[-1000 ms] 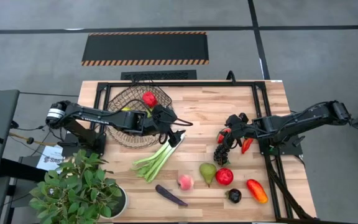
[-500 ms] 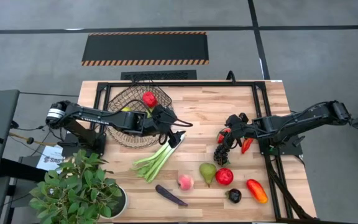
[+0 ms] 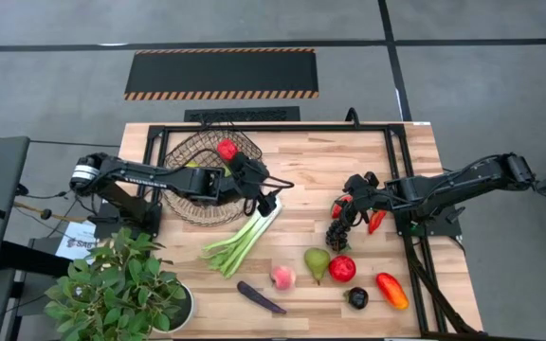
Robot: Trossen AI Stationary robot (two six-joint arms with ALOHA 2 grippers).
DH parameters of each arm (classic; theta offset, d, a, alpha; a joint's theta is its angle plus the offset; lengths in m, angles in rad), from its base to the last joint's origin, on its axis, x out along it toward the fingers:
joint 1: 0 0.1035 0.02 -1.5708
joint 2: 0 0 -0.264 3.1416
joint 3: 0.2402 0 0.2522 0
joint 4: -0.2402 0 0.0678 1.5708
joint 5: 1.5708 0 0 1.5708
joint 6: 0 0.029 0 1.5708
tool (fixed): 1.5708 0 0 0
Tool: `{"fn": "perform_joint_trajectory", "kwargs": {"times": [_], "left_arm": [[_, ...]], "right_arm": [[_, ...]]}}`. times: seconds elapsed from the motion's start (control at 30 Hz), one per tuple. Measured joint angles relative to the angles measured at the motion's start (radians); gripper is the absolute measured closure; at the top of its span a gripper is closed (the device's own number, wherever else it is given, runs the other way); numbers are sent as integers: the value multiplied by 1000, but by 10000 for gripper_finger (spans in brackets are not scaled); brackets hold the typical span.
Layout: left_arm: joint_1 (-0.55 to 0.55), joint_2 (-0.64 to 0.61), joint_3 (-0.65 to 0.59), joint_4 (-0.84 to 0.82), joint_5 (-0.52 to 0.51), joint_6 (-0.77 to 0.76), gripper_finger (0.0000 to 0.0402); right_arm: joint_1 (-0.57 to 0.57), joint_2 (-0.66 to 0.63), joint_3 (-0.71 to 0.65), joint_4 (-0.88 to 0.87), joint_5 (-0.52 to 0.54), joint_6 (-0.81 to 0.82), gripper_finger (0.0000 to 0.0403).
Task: Build produce basket
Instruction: Put the red watermelon into the wire basket
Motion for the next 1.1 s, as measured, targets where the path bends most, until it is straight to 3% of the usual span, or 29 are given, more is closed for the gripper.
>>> {"fn": "perform_joint_trajectory", "kwargs": {"times": [0.37,0.63,1.1], "left_arm": [[54,0,0,13,49,-60,25],[78,0,0,21,171,-130,25],[112,0,0,33,177,-203,25]], "right_arm": [[0,0,0,0,0,0,148],[0,0,0,0,0,0,148],[0,0,0,0,0,0,148]]}}
